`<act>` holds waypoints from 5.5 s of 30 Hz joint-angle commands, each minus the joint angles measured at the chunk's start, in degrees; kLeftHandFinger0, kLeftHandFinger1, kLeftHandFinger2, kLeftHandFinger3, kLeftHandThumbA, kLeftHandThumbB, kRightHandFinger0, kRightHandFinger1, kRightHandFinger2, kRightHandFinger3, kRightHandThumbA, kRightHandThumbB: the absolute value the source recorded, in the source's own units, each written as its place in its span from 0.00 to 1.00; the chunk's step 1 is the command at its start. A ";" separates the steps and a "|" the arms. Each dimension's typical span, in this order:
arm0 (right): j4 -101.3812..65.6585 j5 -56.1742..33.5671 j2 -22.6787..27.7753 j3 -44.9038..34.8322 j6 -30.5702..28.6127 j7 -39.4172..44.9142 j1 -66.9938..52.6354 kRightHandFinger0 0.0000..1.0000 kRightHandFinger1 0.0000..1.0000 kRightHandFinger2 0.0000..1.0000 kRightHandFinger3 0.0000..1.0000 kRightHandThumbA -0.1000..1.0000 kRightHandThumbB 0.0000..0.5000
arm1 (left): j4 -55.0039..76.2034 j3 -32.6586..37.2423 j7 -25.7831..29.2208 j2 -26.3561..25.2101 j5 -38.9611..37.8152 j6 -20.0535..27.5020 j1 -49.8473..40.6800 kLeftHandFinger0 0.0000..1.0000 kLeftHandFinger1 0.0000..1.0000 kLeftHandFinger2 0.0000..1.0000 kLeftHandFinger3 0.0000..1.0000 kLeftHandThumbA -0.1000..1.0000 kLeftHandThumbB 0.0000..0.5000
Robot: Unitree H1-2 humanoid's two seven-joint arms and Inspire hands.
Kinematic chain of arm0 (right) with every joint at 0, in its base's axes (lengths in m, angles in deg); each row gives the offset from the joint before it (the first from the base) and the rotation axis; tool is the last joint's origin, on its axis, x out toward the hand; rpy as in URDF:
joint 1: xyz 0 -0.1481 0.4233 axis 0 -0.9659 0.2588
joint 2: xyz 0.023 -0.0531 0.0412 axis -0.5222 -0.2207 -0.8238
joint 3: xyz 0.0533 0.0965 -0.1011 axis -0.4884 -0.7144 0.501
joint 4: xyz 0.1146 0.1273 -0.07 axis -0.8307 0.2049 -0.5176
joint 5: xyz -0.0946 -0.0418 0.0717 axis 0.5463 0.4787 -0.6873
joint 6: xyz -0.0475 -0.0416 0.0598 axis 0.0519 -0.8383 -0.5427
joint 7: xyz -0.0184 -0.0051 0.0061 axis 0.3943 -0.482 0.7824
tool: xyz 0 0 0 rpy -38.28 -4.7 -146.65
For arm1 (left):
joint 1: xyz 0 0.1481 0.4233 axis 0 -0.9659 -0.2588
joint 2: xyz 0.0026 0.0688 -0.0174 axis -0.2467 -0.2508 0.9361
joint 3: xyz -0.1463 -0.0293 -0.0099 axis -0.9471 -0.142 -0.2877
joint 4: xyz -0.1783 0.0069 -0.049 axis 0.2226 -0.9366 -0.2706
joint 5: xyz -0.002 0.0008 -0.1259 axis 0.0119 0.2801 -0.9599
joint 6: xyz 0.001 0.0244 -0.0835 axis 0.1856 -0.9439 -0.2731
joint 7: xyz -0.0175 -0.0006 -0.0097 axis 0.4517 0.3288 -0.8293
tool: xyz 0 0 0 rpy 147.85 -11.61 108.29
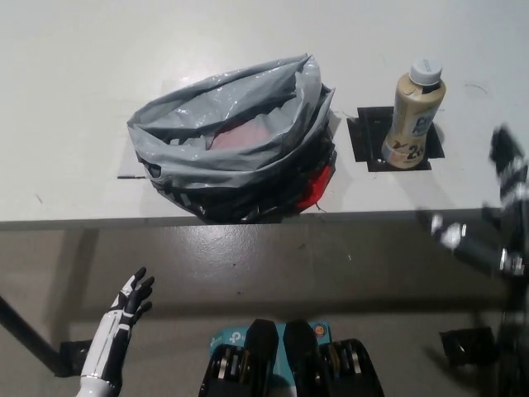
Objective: Use the right hand to pick up a bottle of protein shake and place it into a plastic bag on the left side
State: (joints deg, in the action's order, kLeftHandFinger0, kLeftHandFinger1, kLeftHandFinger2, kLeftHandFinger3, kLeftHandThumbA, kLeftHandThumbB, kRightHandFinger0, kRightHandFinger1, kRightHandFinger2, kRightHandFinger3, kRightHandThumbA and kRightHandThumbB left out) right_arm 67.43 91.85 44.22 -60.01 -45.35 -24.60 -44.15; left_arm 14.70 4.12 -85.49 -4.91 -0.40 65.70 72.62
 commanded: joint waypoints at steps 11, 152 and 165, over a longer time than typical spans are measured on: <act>12.40 -7.84 -0.17 -3.38 9.34 0.57 15.63 1.00 1.00 1.00 1.00 0.98 0.84 | 1.81 -0.46 -0.40 -0.70 -0.05 3.09 0.85 1.00 1.00 1.00 1.00 1.00 0.11; 60.62 24.76 -5.16 35.38 11.68 18.68 68.20 1.00 1.00 1.00 1.00 1.00 1.00 | 4.35 2.45 -6.60 -2.77 -2.36 -0.73 7.81 1.00 1.00 1.00 1.00 0.98 0.15; 21.17 7.89 10.61 8.91 11.88 14.66 75.41 1.00 1.00 1.00 1.00 0.95 0.81 | 2.14 1.47 -6.34 -2.97 -3.15 -0.92 12.54 1.00 1.00 1.00 1.00 0.95 0.17</act>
State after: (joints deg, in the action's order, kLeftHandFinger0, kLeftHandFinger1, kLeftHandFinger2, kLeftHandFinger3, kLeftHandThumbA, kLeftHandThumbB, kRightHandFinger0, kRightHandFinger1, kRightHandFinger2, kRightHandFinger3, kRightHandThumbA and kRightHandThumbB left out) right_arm 115.80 116.80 43.97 -35.51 -36.53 -14.73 17.47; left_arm 16.67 6.52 -91.11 -7.28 -1.51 65.19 79.76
